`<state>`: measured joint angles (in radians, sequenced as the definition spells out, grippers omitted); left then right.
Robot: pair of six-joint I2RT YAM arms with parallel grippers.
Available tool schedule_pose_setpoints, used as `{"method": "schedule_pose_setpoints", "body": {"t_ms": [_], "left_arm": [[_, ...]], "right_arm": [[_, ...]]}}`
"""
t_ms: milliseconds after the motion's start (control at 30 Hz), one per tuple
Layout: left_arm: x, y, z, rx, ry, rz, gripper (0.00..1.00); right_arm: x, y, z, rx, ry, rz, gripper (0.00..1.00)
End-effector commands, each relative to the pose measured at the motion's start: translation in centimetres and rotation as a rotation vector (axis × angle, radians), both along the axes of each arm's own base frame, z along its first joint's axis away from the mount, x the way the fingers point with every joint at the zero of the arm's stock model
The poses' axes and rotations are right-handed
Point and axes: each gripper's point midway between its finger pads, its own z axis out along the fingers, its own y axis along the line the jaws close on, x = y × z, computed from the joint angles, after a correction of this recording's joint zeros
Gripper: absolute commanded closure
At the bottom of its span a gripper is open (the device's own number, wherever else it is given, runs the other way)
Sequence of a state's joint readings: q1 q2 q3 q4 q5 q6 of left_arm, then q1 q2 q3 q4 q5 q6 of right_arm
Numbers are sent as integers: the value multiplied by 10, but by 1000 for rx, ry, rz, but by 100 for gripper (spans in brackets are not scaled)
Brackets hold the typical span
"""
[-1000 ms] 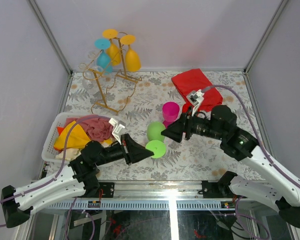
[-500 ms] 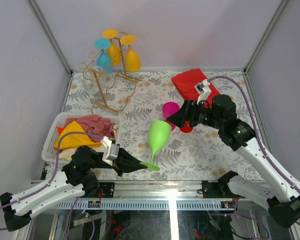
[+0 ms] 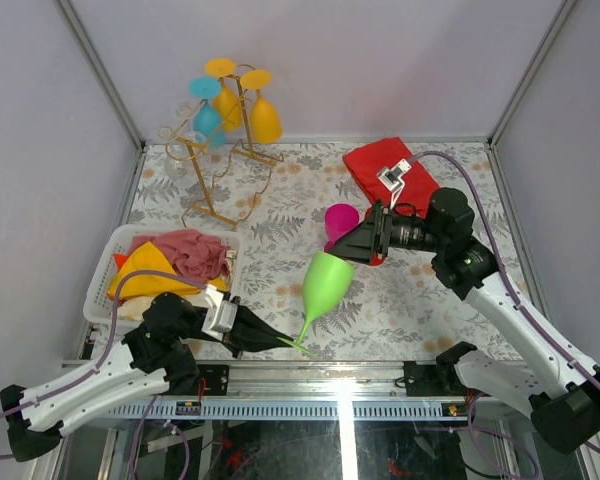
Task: Take the wine glass off the wine glass rack
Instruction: Place the wine glass at the center of the board.
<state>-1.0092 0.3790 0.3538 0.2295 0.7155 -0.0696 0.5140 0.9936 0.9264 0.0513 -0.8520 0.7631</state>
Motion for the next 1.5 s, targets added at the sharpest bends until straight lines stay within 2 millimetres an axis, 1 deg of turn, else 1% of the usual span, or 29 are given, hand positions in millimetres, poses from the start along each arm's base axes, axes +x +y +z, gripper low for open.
{"method": "schedule_pose_setpoints", "body": {"t_ms": [0,67,167,233,267,367,433,533,600,700,800,833,933,1067,1100,1133,1167,1200,1233,1300,1333,1433,1467], "left_arm": [[9,-4,8,-9,17,44,100],[8,-4,10,-7,29,38,100],[8,-3,11,-11,44,41,100],[8,-2,13,-15,53,42,100],[7,-2,12,-14,55,37,100],[5,-3,10,-7,53,26,100],[3,-3,10,-5,45,12,100],[2,-4,11,-1,34,-1,100],[2,-4,11,3,30,-7,100],[4,-5,10,6,29,8,100],[10,-5,9,13,36,43,100],[12,-4,8,14,41,60,100],[21,-4,9,18,54,112,100],[27,-4,7,30,75,152,100],[30,-3,7,34,84,169,98],[35,-3,6,39,100,196,91],[40,-2,6,42,119,231,79],[46,-1,6,45,141,269,72],[50,0,6,49,156,293,64],[55,4,11,53,179,336,45],[58,7,11,62,201,363,38],[76,19,20,50,264,497,22],[84,26,23,43,296,560,18]], "right_arm": [[-25,-4,11,25,-56,92,16],[-7,-9,2,-32,-73,-36,16],[21,-26,-12,-98,-94,-258,16],[27,-34,-9,-90,-120,-327,15],[24,-34,-6,-77,-129,-323,14],[9,-27,4,-38,-128,-227,14],[-1,-20,9,-25,-104,-144,14],[-21,-8,8,-4,-37,26,14],[-32,-4,10,19,2,122,17],[-46,-4,14,45,23,216,26],[-57,-7,17,55,0,262,39],[-61,-9,17,56,-1,278,45],[-72,-12,16,64,1,341,58],[-74,-12,17,83,0,341,82],[-75,-13,17,88,-3,334,88],[-74,-13,18,91,-8,321,93],[-73,-13,20,92,-17,298,98],[-70,-14,21,90,-33,275,100],[-69,-15,23,85,-54,249,100],[-63,-17,24,55,-91,193,100],[-58,-18,23,31,-109,154,100],[-44,-25,13,-68,-136,56,100],[-41,-28,10,-97,-144,31,100]]}}
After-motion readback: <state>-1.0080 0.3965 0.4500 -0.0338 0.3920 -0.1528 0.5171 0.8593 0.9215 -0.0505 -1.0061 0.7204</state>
